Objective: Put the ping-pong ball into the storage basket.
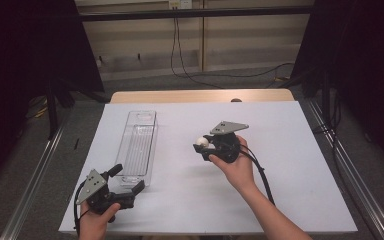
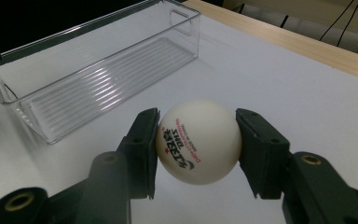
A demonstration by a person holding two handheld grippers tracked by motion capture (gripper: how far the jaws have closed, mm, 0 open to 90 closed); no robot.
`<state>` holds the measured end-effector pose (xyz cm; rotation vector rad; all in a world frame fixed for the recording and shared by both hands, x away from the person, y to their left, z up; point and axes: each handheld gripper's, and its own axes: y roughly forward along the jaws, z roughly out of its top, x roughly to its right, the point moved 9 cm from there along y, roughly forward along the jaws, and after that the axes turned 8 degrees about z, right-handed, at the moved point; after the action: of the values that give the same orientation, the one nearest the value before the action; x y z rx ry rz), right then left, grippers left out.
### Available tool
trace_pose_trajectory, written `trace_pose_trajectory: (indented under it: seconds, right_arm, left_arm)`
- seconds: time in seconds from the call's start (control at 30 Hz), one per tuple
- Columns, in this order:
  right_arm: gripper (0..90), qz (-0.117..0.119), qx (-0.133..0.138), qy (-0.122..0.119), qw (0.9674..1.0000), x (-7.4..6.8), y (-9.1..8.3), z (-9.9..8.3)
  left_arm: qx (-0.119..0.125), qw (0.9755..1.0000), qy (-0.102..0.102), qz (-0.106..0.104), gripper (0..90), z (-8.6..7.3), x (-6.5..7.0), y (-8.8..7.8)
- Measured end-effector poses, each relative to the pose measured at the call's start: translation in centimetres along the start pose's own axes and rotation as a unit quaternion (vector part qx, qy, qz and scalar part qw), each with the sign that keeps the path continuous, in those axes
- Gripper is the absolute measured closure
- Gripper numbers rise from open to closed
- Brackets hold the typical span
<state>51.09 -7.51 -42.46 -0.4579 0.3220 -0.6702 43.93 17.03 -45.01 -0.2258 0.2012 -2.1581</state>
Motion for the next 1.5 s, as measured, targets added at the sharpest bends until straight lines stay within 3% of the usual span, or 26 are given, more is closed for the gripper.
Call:
trace_pose_trajectory:
  seconds: [0.93,1.5]
  right_arm:
    - [51.4,0.01,0.002,-0.003,0.9999,-0.8,1.0,1.0]
    - [51.4,0.015,0.003,-0.007,0.9999,-1.1,1.5,1.2]
  left_arm:
    - [-0.001,1.0,0.002,-0.007,1.7,0.0,0.1,0.0]
    - [0.003,1.0,0.001,-0.001,1.8,0.2,-0.1,-0.1]
